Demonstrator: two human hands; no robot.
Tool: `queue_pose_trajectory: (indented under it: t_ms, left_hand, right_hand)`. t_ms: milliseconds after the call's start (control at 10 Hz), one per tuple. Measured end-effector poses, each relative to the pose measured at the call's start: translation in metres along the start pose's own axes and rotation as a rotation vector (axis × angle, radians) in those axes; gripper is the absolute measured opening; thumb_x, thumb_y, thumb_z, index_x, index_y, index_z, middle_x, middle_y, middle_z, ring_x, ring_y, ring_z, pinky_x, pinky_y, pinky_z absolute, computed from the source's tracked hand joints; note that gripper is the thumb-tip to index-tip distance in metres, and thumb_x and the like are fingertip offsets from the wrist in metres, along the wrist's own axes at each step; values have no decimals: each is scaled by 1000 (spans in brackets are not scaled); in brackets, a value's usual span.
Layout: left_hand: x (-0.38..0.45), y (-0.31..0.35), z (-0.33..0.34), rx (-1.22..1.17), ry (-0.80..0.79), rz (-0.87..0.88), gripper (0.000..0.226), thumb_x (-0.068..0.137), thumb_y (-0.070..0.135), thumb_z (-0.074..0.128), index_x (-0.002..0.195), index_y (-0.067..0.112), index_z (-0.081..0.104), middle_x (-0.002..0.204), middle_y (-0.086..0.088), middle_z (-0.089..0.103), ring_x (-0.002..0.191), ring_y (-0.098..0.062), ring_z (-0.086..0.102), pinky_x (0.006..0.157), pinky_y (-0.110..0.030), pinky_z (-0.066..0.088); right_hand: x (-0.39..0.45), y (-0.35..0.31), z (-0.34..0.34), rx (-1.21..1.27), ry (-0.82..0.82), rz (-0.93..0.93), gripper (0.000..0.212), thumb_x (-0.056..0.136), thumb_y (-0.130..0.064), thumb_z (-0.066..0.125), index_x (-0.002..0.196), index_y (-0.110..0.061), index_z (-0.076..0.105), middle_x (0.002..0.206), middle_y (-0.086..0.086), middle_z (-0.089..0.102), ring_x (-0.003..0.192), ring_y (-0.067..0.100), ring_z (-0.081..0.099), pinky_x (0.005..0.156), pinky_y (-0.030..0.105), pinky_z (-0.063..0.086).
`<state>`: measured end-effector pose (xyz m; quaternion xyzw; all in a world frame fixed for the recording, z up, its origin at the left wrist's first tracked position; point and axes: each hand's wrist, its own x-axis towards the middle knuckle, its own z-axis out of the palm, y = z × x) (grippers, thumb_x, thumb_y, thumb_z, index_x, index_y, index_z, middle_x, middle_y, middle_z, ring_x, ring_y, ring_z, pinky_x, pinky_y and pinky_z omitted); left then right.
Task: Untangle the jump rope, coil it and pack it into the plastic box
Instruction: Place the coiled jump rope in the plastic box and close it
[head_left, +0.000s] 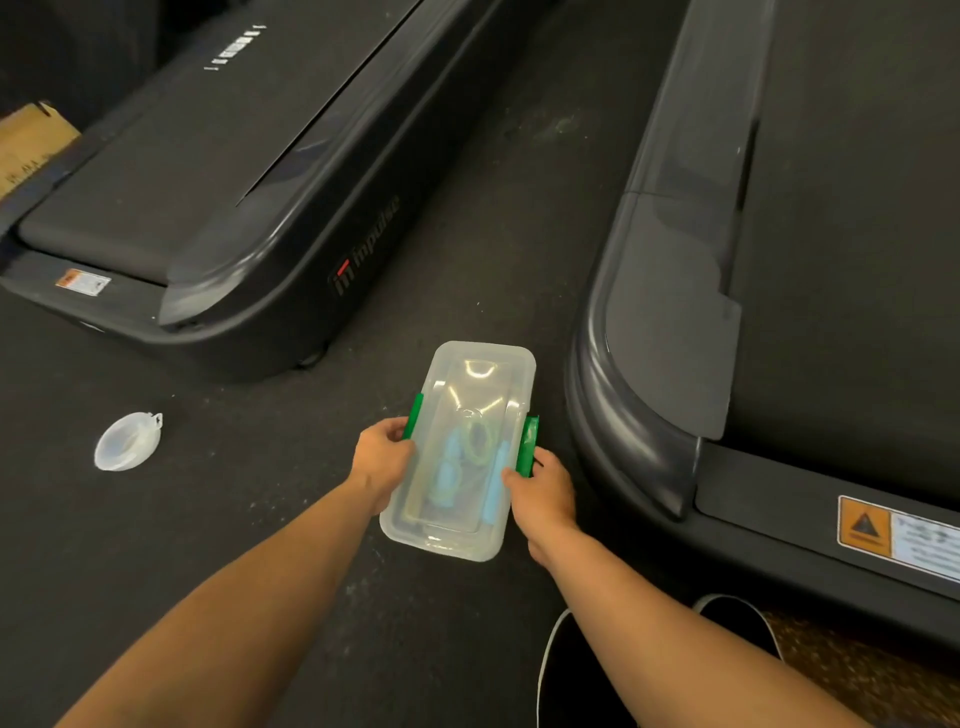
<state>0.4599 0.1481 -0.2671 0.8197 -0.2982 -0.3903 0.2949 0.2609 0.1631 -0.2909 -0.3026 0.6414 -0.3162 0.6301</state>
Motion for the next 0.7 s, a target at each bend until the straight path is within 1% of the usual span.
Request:
queue_pose_trajectory:
  t_ms: [100,200,300,400,500,600,700]
  left_hand:
    - [-5,0,5,78,59,34,48,94,1,55,140,12,59,126,-2,66,103,-18,60,91,-37,54]
    - [-7,2,6,124,70,53,51,95,0,52,144,13,56,136,-6,64,104,-17,59,95,-37,53]
    - [-9,1,6,150,82,80,50,94,3,54,143,15,57,137,-7,63,113,-24,64,95,-37,54]
    - [-10,-3,9,195,89,138,43,94,7,56,136,16,64,126,-2,66,105,-20,66,88,-31,52]
    - [-11,3,4,269,36,173,27,95,10,51,109,18,72,87,7,63,77,-17,63,67,-27,52]
    - [-9,12,-3,591,-44,197,39,98,27,48,132,14,63,131,-8,60,116,-32,61,95,-44,54]
    - [-17,29,-9,806,58,299,65,99,45,44,159,26,30,164,-1,30,151,-27,29,120,-53,31]
  right_hand:
    - [-3,0,4,-106,55,-57,55,95,-11,65,147,-22,48,141,1,58,131,24,56,102,41,53]
    - [-5,-1,6,-160,56,-122,54,95,-10,64,145,-26,51,143,-2,58,136,24,52,104,44,52]
    - [-5,-4,5,-197,30,-158,52,94,-11,66,143,-25,54,141,-2,60,133,23,55,100,41,54]
    - [-6,-4,7,-217,17,-151,55,95,-13,66,145,-27,51,143,-2,59,132,22,56,98,40,56]
    - [-5,-5,7,-214,11,-154,54,95,-17,67,145,-27,51,142,0,59,127,21,59,94,38,56]
    - [-10,-12,10,-301,-8,-227,52,92,-26,69,140,-28,51,137,1,60,124,23,60,96,41,57]
    - [-10,-31,17,-575,-7,-420,74,89,-44,64,153,-33,30,161,-1,34,150,32,29,114,53,39]
